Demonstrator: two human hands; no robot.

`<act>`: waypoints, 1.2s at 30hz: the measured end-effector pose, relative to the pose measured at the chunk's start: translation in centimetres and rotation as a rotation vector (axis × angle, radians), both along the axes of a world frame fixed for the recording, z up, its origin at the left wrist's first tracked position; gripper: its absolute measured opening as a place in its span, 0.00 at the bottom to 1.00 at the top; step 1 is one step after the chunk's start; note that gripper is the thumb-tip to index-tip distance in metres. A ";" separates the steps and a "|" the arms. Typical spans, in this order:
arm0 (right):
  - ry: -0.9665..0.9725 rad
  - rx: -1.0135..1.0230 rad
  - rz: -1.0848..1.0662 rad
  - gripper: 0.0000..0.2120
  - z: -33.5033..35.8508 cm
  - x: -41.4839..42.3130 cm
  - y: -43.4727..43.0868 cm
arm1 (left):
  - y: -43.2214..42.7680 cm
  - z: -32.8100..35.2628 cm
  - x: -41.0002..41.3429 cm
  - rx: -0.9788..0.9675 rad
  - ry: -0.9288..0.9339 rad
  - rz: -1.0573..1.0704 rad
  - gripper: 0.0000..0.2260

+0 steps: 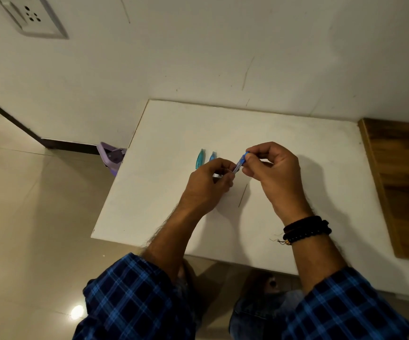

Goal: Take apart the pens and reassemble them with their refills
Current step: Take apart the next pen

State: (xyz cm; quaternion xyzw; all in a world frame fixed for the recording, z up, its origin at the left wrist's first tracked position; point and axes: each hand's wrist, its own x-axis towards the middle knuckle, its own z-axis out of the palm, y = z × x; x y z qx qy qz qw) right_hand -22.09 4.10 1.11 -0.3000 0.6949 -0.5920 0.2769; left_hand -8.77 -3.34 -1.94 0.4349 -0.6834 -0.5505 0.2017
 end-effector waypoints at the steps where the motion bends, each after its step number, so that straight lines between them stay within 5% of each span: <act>1: 0.034 0.014 0.003 0.03 -0.1 -0.2 0.0 | 0.0 0.1 0.0 0.012 0.020 0.009 0.06; 14: 0.330 0.154 0.101 0.05 -0.5 -0.9 0.8 | 0.0 0.4 0.4 0.046 -0.020 0.050 0.06; 20: 0.044 0.060 0.006 0.05 -0.6 0.3 0.5 | 0.4 0.7 0.1 0.007 -0.017 0.070 0.09; 26: -0.100 0.147 -0.147 0.02 -2.9 0.2 0.4 | 0.1 0.3 1.0 -0.359 -0.433 0.132 0.11; 36: 0.083 0.241 0.012 0.15 -3.3 0.4 -0.1 | 0.0 0.6 1.0 -0.351 -0.615 0.138 0.13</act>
